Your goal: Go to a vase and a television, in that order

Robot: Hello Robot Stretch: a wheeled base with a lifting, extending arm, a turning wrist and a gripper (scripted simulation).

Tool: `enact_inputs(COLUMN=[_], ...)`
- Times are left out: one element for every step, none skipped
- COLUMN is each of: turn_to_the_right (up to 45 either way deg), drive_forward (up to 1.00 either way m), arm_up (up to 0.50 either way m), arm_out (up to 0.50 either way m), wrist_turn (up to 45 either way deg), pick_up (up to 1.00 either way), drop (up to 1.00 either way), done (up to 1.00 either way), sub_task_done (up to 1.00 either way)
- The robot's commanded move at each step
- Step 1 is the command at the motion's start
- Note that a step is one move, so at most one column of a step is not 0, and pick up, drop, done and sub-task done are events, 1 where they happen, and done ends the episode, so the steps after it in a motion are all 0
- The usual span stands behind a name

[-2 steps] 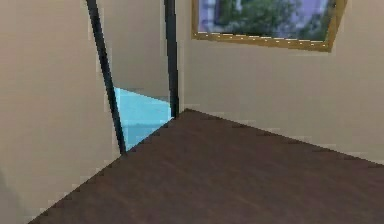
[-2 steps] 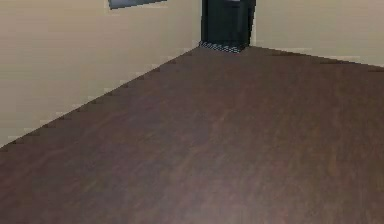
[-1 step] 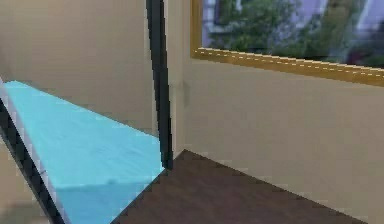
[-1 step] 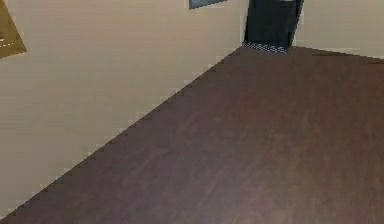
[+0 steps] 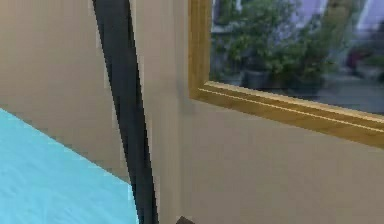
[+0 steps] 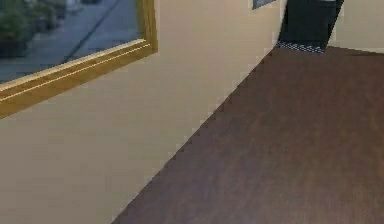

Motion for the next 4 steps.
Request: enact_inputs(turn_to_the_right=[-45.0,-12.0,0.0,-3.0], drive_forward=[0.00,0.00,1.00,0.00], arm_up=[0.00,0.00,0.00,0.00], arm_out=[0.00,0.00,0.00,0.00], wrist_turn=[0.0,0.0,0.0,0.0], pick_up=[0.00,0.00,0.00,0.00], drop=[0.00,0.00,0.00,0.00], done=[0.00,0.00,0.00,0.00], sub_task_done=[0.00,0.00,0.00,0.00])
